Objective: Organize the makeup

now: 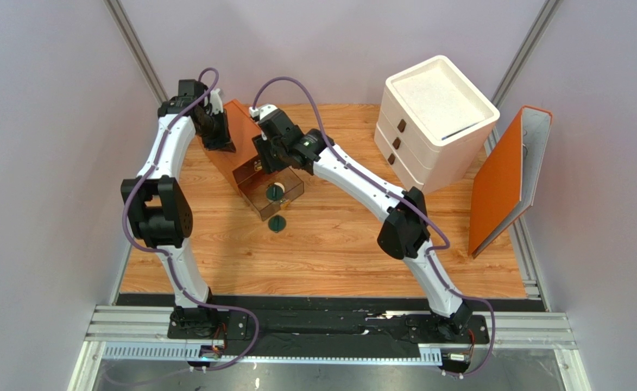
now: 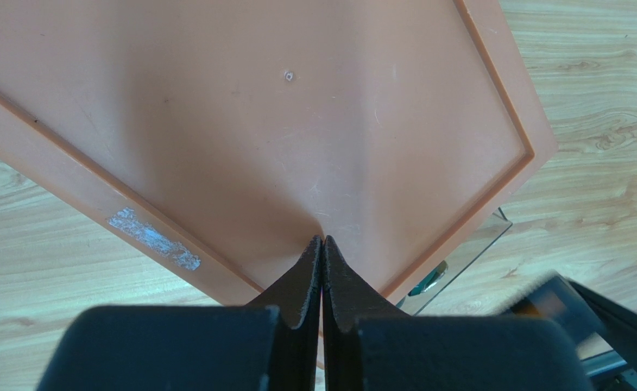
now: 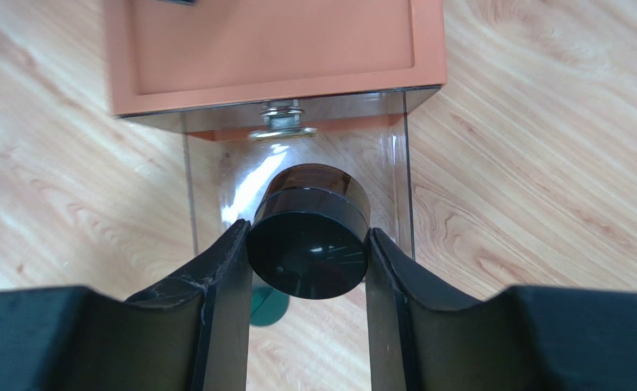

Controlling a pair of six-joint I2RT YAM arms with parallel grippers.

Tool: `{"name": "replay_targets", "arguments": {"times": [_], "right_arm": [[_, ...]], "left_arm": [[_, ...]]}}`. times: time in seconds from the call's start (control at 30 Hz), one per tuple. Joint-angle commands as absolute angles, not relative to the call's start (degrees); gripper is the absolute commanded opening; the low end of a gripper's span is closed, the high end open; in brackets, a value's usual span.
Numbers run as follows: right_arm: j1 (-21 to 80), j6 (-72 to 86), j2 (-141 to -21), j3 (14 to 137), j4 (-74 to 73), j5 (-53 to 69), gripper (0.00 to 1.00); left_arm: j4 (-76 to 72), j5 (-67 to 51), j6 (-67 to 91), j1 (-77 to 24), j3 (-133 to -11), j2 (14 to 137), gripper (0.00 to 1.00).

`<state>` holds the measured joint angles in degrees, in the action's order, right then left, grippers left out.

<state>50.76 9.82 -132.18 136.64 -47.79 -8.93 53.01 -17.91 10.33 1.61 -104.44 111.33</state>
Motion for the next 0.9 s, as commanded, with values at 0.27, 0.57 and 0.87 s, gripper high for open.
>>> {"name": "replay_targets", "arguments": {"times": [0.27, 0.57, 0.87], "right_arm": [[49.8, 15.2, -136.3, 136.1, -45.2, -8.4, 0.09], [49.3, 17.1, -137.1, 134.0, -42.5, -9.1, 0.52], [48.7, 19.2, -134.7, 130.7, -42.5, -9.6, 0.99]], "left_arm": [[62.5, -15.5, 8.4, 1.3, -100.8, 117.2, 0.00], [62.4, -16.1, 8.5, 1.2, -100.5, 116.6, 0.00], [62.4, -15.5, 7.7, 1.3, -99.1, 115.2, 0.00]]}}
